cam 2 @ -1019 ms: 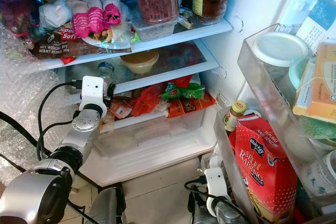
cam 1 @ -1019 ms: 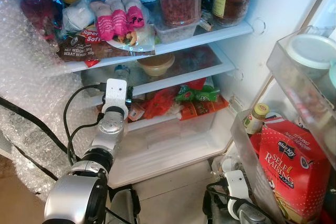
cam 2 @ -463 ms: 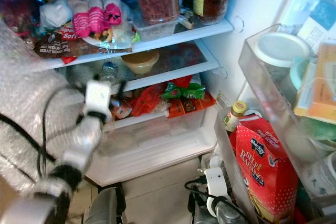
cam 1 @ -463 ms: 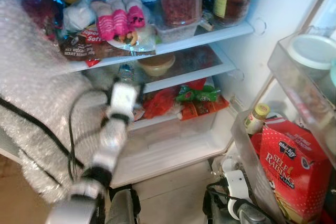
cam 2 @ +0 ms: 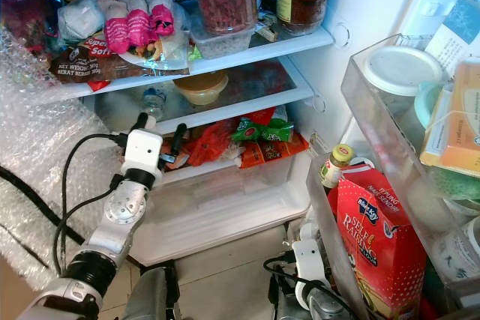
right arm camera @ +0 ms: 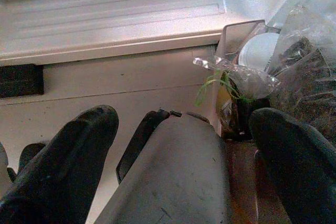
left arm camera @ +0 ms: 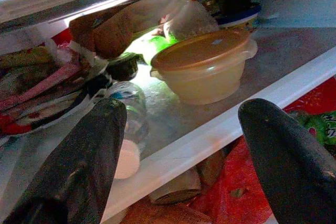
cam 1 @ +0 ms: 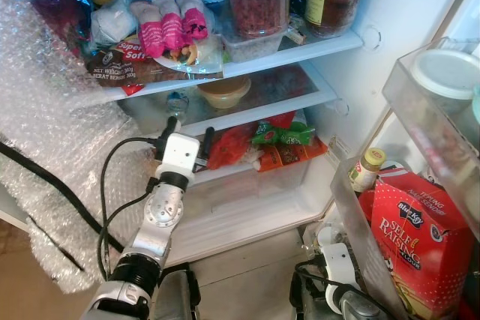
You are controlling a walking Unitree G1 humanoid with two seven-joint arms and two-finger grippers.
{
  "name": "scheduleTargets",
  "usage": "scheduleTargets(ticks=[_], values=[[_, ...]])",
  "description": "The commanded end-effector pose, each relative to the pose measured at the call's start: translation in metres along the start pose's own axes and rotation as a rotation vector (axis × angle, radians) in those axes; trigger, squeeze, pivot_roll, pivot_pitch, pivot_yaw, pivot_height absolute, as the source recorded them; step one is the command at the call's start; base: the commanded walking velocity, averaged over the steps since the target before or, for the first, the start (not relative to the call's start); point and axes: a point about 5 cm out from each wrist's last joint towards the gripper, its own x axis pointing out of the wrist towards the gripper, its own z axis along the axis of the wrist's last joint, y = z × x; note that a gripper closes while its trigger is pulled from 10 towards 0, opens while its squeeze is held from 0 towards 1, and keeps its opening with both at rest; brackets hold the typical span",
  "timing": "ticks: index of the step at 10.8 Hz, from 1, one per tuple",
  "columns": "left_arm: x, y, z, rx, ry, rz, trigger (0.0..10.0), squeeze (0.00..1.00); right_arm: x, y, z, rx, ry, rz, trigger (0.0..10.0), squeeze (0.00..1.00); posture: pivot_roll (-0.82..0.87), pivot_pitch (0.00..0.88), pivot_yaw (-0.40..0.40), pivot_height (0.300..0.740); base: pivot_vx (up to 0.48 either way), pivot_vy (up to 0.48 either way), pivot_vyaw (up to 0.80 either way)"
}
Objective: Restocking fridge
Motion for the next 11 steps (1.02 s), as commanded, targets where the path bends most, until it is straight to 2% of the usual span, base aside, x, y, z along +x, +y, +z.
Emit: scheduleTargets(ticks=[1,5,11], values=[[-0.003,0.0,-0.0026,0.006,0.02,-0.007,10.0,0.0,-0.016,0.0149,-0.0632,0.046,0.248,0.045,10.0,0.0,-0.04,0.146,0.057,0.585,0.0,0.0,0.0],[-0.0047,0.0001,-0.0019,0.003,0.028,-0.007,10.0,0.0,-0.016,0.0149,-0.0631,0.049,0.247,0.048,10.0,0.0,-0.04,0.148,0.057,0.585,0.0,0.0,0.0],[-0.0065,-0.0023,-0.0016,-0.007,0.033,-0.016,10.0,0.0,-0.0161,0.0146,-0.063,0.048,0.247,0.049,10.0,0.0,-0.04,0.146,0.053,0.585,-0.277,0.0,0.0]])
